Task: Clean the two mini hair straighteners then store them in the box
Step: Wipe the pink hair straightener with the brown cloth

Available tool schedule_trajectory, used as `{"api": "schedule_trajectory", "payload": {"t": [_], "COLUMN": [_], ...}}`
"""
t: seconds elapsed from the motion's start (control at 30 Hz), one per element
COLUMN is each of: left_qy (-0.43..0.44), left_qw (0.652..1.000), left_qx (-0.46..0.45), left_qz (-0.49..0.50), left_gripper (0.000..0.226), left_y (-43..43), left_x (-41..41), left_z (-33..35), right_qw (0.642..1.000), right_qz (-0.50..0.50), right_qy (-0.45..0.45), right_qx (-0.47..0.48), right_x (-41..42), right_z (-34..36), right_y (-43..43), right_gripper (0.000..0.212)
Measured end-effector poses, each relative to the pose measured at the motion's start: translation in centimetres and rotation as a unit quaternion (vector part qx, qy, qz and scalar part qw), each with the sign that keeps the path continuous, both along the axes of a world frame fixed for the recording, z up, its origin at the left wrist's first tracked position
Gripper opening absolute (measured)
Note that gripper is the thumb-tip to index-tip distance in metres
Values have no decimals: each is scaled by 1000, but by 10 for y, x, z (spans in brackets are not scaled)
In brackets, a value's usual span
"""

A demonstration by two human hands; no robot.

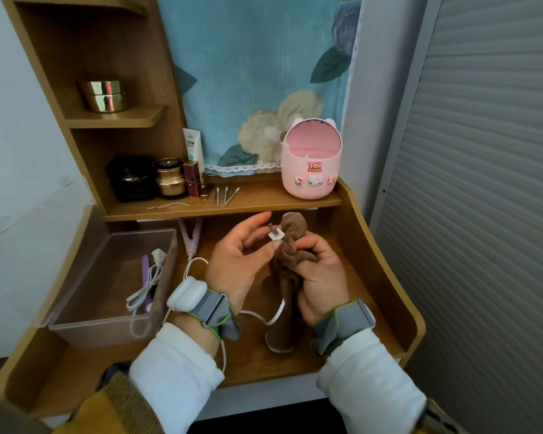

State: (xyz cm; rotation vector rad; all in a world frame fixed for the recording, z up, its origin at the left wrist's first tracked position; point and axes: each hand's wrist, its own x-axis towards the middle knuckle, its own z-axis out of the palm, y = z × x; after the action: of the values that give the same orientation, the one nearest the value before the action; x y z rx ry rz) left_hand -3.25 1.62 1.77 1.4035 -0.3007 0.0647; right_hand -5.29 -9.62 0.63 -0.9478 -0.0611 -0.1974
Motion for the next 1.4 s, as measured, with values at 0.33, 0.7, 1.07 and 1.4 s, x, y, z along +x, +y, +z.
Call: {"api": "schedule_trajectory", "payload": {"t": [0.33,0.7,1.07,1.4], "left_qy": [-208,-144,1,74], "left_qw": [898,943,998,983], "left_qx": [363,282,63,-157], "left_qz": [136,102,7,57], "left_gripper": [68,62,28,21], "left_y": [5,2,10,-3], "left_x": [-12,-10,8,22], "left_z": [11,4,12,49], "right_qw": [998,989,986,927], "right_qz": [28,-89,36,40], "right_qy": [37,93,105,-1], "right_qx": [-30,-72,-127,-372], "right_x": [2,3,2,21], "right_z": [11,12,18,43], "right_y": [-7,-2,-4,-13], "right_gripper": [32,18,22,24]}}
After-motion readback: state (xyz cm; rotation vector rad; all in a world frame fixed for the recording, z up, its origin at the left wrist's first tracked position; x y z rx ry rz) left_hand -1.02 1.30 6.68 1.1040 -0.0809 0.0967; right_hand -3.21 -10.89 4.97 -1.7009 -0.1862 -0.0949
